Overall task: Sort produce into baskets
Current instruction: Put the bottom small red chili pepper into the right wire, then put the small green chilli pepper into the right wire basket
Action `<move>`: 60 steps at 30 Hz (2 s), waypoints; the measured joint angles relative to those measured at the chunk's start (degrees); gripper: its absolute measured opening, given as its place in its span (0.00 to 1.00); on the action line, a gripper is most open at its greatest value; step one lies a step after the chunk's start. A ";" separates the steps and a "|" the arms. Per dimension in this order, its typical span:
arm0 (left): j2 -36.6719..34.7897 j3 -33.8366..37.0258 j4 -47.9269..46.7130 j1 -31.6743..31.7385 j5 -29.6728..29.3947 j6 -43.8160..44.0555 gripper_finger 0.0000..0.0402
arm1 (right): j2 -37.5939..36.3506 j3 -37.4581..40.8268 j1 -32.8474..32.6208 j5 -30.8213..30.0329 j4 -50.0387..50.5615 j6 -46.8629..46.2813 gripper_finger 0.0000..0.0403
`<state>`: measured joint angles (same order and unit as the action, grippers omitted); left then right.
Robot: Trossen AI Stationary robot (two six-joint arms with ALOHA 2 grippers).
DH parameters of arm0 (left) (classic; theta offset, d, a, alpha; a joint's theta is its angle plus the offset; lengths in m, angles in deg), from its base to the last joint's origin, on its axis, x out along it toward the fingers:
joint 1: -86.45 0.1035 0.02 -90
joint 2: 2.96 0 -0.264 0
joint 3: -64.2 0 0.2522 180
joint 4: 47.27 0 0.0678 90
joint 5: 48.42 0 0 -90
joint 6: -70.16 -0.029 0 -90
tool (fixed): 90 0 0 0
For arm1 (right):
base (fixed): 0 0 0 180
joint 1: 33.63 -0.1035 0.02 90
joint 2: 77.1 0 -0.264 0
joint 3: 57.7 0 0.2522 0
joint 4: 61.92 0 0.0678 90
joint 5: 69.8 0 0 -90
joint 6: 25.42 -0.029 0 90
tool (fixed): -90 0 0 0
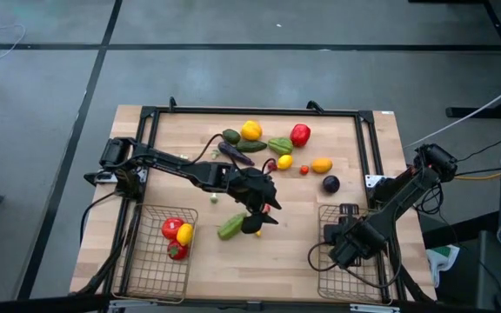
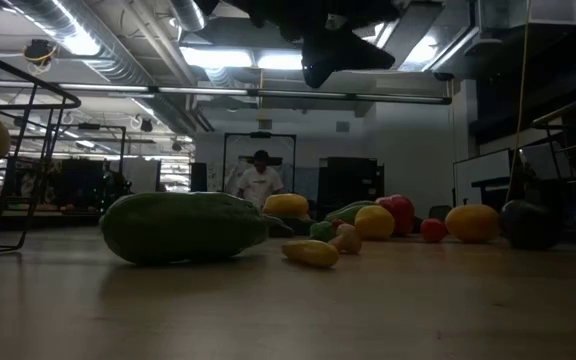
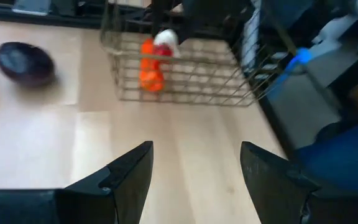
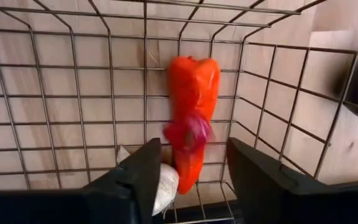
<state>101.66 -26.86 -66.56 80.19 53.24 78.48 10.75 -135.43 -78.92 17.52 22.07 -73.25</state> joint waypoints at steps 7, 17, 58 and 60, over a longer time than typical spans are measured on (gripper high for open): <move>0.25 0.00 -6.16 0.04 -7.46 -5.97 0.59 | 0.00 0.00 0.00 -1.26 -0.06 0.04 0.58; 4.72 0.09 -13.58 1.71 -16.28 -4.37 0.59 | 0.00 0.00 0.00 -1.33 -0.46 0.07 0.59; 13.31 0.09 -14.86 4.81 -14.75 -3.73 0.31 | 0.00 -0.02 -0.06 -5.68 -14.92 0.15 0.59; 13.31 0.09 -14.85 4.81 -14.75 -2.99 0.29 | 0.00 -0.02 -0.07 -5.72 -16.44 0.15 0.59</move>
<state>114.97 -26.77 -81.41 85.00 38.49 75.48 10.75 -135.45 -78.99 11.80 5.63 -73.10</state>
